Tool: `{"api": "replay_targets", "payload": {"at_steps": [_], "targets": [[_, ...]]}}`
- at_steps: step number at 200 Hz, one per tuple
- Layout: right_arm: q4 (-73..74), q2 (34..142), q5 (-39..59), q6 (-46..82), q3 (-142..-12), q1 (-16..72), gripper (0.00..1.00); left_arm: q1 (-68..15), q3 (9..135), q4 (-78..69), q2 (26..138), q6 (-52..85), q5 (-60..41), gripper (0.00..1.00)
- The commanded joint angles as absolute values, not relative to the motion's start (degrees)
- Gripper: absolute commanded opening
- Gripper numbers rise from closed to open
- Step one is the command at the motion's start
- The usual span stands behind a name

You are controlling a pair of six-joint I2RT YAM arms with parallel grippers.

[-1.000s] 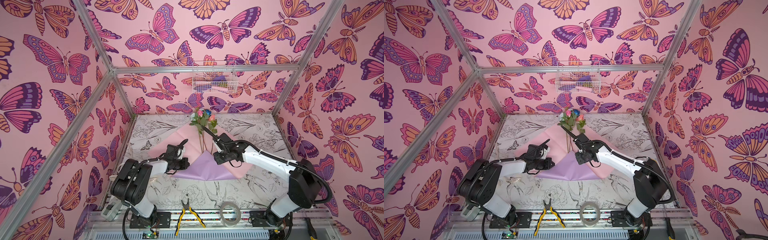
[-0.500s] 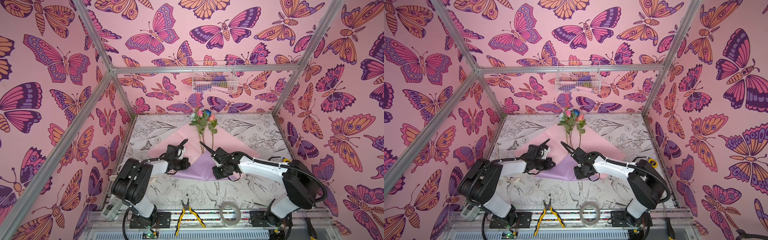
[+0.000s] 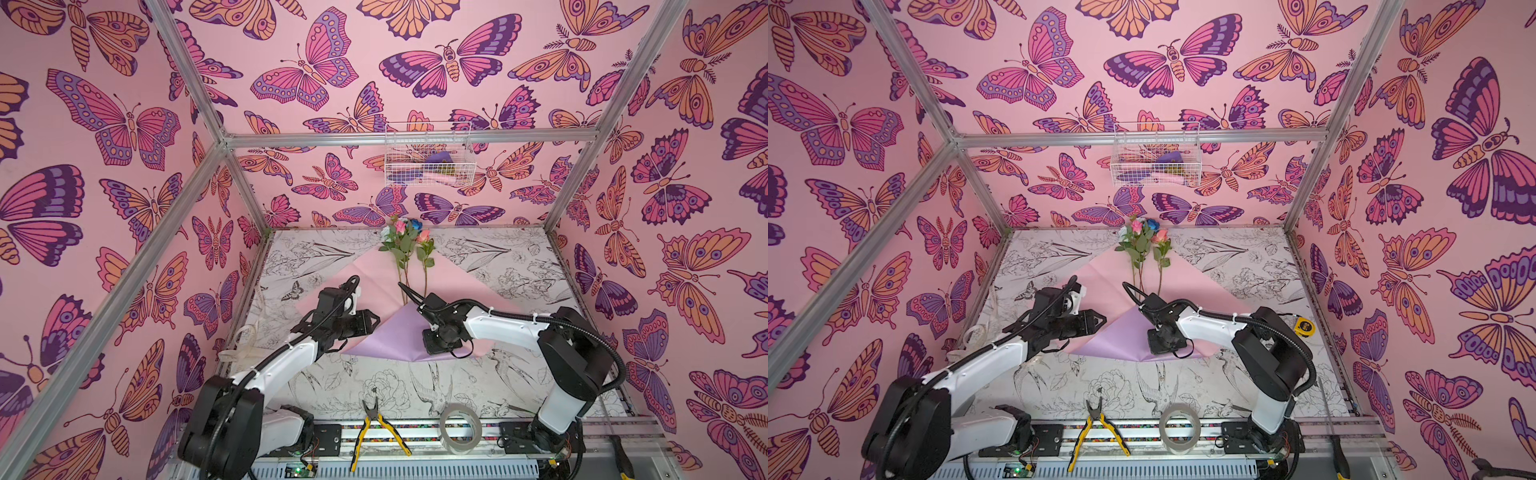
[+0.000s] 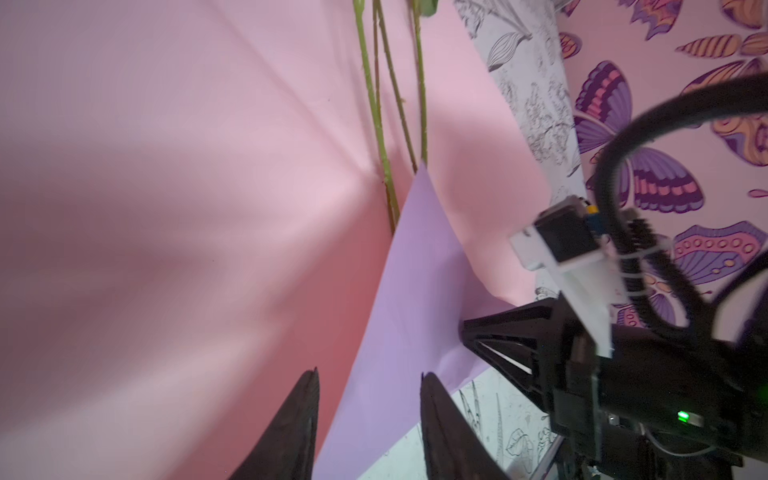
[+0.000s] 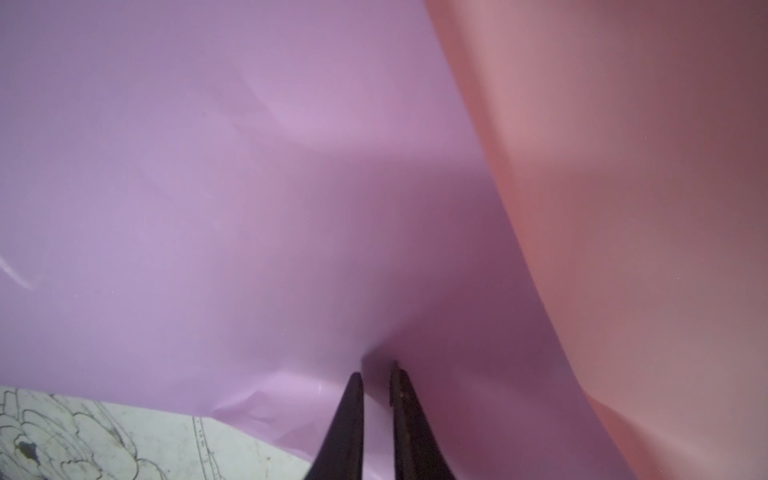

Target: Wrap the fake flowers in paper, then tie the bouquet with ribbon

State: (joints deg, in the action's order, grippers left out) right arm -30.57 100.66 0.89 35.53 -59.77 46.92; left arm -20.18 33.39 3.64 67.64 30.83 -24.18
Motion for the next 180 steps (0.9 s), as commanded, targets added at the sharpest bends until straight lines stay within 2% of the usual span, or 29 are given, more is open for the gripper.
{"api": "replay_targets", "payload": {"at_steps": [1,31,63,115,180], "targets": [[-30.8,102.0,-0.7,37.2,-61.2,46.8,0.17,-21.9,29.3,7.7,62.4,35.9,-23.3,0.38],[-31.4,102.5,-0.9,37.4,-61.3,46.4,0.16,-27.6,25.6,7.6,56.4,41.2,-22.0,0.30],[-31.7,102.7,-0.8,37.7,-61.5,46.2,0.16,-33.2,24.9,5.6,59.0,42.8,-19.0,0.27],[-32.0,102.6,-0.2,38.1,-61.7,46.1,0.15,-33.4,25.4,-2.5,68.6,42.1,-17.8,0.21],[-32.3,101.3,0.5,38.3,-61.7,45.8,0.15,-33.1,21.2,-8.8,72.3,42.0,-13.1,0.10]]}}
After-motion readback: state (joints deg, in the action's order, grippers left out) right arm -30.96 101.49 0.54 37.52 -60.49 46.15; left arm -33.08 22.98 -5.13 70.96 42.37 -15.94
